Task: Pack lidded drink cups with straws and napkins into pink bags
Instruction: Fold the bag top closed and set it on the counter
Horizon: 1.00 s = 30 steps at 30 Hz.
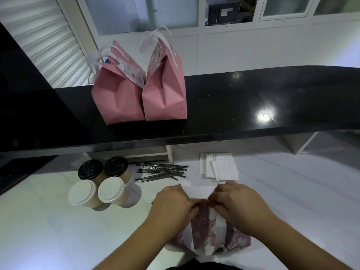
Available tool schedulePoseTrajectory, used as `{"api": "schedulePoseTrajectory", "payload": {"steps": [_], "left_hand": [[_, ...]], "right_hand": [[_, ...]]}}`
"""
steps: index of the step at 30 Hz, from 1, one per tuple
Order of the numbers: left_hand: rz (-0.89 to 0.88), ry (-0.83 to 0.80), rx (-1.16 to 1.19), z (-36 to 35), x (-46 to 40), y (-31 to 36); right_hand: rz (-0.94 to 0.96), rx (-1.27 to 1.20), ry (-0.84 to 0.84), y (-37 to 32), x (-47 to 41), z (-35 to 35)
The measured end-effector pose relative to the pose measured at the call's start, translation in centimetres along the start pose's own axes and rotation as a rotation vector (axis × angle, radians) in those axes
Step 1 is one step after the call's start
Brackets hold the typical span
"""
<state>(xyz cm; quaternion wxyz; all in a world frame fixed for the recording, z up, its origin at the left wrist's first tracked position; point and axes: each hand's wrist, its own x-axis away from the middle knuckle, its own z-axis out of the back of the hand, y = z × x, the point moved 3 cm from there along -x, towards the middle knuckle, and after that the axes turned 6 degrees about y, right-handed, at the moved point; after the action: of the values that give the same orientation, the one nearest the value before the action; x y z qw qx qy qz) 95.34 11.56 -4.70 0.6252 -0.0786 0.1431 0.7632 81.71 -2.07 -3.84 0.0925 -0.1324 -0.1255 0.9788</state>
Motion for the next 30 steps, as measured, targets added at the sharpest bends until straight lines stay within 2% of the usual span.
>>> {"api": "schedulePoseTrajectory", "payload": {"steps": [6,8,11,17,23,26,30], "left_hand": [[0.025,0.022,0.052,0.5,0.2,0.1],[0.084,0.028,0.021,0.7,0.5,-0.5],[0.116,-0.003,-0.003,1.1,1.7,-2.2],[0.126,-0.038,0.113,2.5,5.0,-6.6],[0.161,0.048,0.151,1.6,5.1,-6.7],[0.202,0.065,0.194,1.1,5.0,-6.5],[0.305,0.086,0.270,0.5,5.0,-6.5]], "right_hand": [[-0.037,-0.008,-0.023,3.1,2.0,0.9],[-0.065,-0.024,-0.032,4.2,2.8,1.2],[-0.095,-0.071,-0.025,5.0,3.5,1.7],[-0.095,-0.107,-0.035,5.9,4.4,2.1],[-0.116,-0.131,-0.081,5.9,4.5,2.8],[-0.133,-0.066,-0.110,5.6,4.3,3.1],[-0.099,0.158,-0.210,3.4,3.8,2.1]]}}
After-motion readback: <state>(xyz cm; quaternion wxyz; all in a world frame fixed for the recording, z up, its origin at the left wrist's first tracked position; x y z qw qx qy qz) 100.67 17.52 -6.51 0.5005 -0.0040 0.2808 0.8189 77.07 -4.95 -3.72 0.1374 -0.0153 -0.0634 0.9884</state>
